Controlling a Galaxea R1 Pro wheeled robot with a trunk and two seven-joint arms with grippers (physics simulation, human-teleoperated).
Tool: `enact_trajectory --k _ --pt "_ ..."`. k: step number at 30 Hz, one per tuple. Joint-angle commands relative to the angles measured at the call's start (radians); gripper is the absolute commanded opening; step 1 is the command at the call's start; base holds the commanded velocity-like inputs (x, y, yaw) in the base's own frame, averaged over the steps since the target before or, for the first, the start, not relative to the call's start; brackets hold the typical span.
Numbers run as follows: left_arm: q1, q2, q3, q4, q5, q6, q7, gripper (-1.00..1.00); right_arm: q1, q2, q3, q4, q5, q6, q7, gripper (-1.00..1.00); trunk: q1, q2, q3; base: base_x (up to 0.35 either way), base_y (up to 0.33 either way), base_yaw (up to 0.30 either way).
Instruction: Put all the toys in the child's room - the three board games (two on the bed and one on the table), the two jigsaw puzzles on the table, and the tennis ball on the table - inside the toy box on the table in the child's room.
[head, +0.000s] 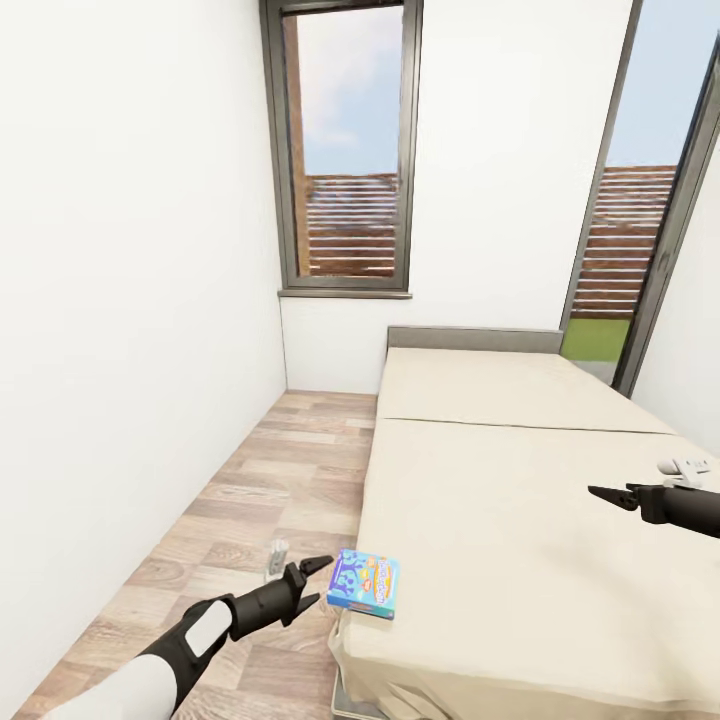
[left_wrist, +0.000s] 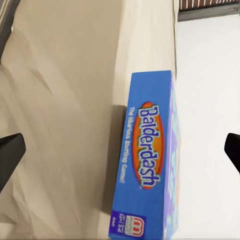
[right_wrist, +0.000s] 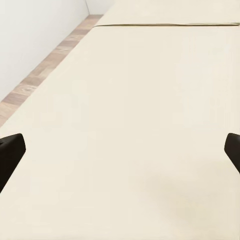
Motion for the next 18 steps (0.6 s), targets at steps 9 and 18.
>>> enact_trajectory --k 9,18 --pt "-0.004 -0.004 -0.031 0.000 0.010 0.009 0.000 1.00 -0.001 0.000 -0.001 -0.001 0.007 0.006 0.008 1.00 0.000 0.000 -0.001 0.000 0.000 -0.022" --pt "-0.005 -0.009 -0.033 0.000 0.010 0.010 -0.002 1.00 -0.001 0.000 -0.001 -0.001 0.007 0.006 0.008 1.00 0.000 0.000 -0.001 0.000 0.000 -0.127"
